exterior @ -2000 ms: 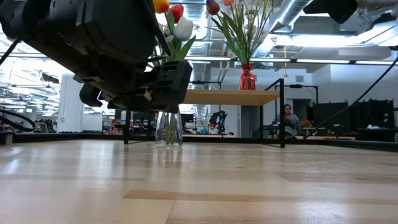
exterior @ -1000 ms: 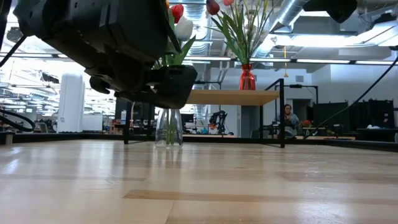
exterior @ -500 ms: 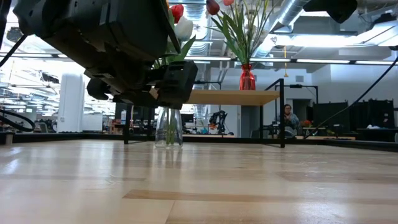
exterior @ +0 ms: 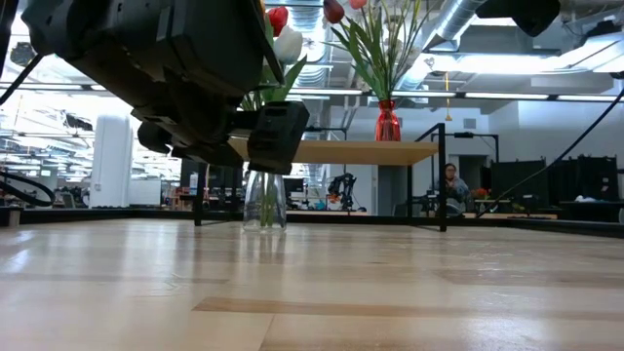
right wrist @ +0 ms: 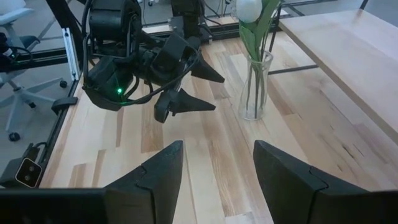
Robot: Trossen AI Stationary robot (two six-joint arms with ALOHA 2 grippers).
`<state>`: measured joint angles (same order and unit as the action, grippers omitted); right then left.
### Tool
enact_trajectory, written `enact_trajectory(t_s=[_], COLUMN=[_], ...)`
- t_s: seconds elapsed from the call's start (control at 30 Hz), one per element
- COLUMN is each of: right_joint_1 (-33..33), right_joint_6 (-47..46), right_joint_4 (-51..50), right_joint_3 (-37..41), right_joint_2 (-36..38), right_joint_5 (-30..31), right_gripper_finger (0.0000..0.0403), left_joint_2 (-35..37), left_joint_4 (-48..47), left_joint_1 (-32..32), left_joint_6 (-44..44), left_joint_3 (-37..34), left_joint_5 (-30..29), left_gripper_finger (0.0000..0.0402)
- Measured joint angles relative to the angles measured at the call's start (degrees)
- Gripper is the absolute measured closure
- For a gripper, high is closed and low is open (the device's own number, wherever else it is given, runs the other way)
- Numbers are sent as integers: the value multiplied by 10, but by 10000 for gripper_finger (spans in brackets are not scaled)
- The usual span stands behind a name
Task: Pick and place flowers into a vace then onto a shelf
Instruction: Put the transparent vase with flowers on the shelf
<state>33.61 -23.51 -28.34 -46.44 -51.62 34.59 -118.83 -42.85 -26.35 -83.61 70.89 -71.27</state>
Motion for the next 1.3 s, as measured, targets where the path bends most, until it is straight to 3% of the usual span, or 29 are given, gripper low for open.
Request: enact_trajectory(t_s=[0.2, 0.4, 0.47, 0.57, 0.73, 0.87, 1.1, 1.3], right_joint_1=[0, 0, 0, 0, 0, -1, -23, -43], right_joint_6=[0, 0, 0, 0, 0, 0, 0, 0], right_joint_4=[0, 0, 0, 3, 5, 5, 17, 52], right_joint_3=[0, 0, 0, 0, 0, 0, 0, 0], right_joint_2=[0, 0, 0, 0, 0, 0, 3, 3], right_joint_5=[0, -2, -3, -3, -2, -1, 5, 2], right_gripper_finger=[216, 216, 217, 219, 218, 217, 221, 222], left_joint_2=[0, 0, 0, 0, 0, 0, 25, 54], left_joint_4=[2, -14, -30, -38, -50, -116, -255, -254], left_joint_1=[0, -4, -4, -4, -11, -15, -27, -39], left_joint_6=[5, -23, 2, 50, -80, -97, -227, -312], left_joint_3=[0, 8, 9, 10, 25, 47, 48, -22], left_joint_5=[-14, -103, -133, -132, -96, -45, -74, -68], left_gripper_finger=[38, 33, 33, 33, 33, 33, 33, 33])
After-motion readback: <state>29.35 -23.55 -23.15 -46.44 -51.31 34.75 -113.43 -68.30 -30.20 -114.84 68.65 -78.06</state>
